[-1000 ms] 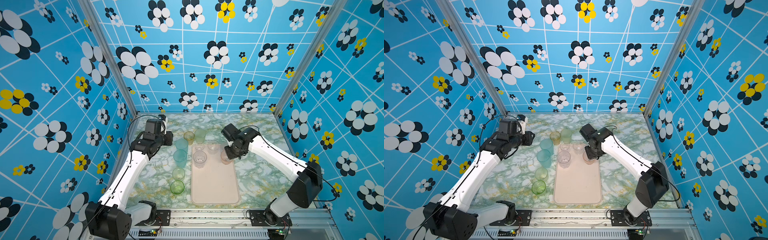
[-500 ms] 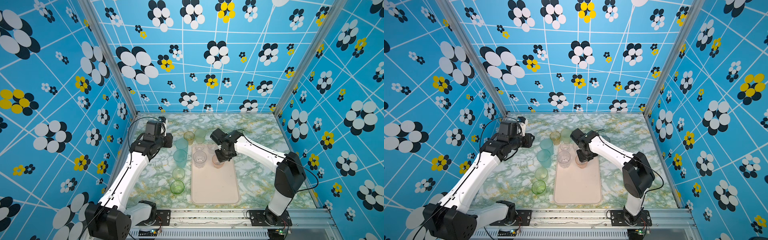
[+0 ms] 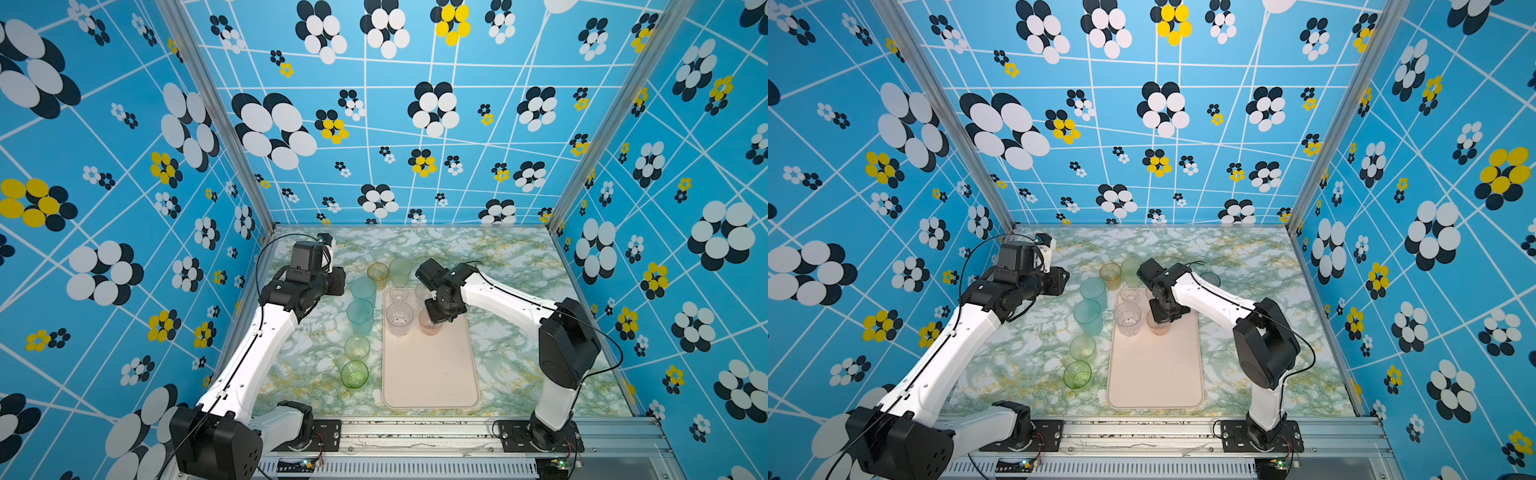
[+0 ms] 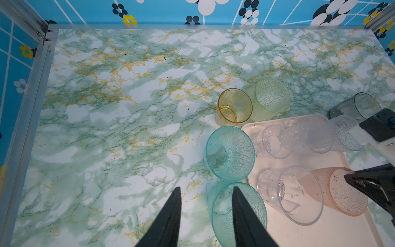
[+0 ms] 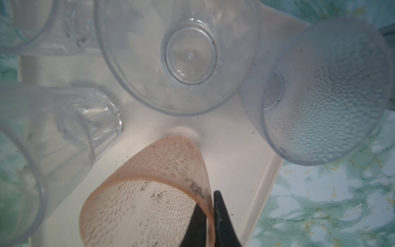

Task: Place the glasses into the tray
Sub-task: 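Lower the pink tumbler onto the tray and open the right gripper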

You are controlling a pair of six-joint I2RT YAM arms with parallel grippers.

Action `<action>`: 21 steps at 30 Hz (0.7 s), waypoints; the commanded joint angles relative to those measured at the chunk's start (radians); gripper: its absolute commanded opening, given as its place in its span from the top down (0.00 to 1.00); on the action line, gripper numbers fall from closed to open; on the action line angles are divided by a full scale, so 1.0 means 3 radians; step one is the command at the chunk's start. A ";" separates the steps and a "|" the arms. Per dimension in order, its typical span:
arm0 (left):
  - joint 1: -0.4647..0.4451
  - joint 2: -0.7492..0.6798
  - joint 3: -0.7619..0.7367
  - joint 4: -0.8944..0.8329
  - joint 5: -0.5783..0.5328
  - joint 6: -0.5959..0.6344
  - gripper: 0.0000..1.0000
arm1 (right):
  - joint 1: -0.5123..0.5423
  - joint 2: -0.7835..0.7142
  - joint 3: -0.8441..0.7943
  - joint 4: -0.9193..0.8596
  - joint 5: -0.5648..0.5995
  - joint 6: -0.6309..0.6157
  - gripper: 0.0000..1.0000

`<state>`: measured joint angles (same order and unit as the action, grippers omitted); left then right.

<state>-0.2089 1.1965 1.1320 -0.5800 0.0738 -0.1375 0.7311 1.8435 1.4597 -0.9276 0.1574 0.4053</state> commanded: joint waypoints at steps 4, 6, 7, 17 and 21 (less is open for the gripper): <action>0.0034 -0.0015 -0.0049 -0.0071 -0.0053 0.0064 0.59 | 0.0017 0.0080 0.0079 0.0085 -0.0048 0.0070 0.90; 0.0036 -0.0010 -0.0049 -0.0070 -0.0052 0.0065 0.59 | 0.0017 0.0106 0.0080 0.0085 -0.0049 0.0076 0.90; 0.0033 -0.0004 -0.0046 -0.0071 -0.0054 0.0065 0.59 | 0.0016 0.0116 0.0081 0.0085 -0.0053 0.0076 0.90; 0.0042 -0.0010 -0.0041 -0.0083 -0.0056 0.0070 0.59 | -0.0002 0.0162 0.0050 0.0101 -0.0067 0.0091 0.90; 0.0045 -0.0015 -0.0046 -0.0091 -0.0046 0.0070 0.59 | -0.0015 0.0156 0.0014 0.0116 -0.0071 0.0101 0.88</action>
<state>-0.2085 1.1965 1.1320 -0.5804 0.0708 -0.1337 0.7307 1.8801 1.4597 -0.9001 0.1471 0.4126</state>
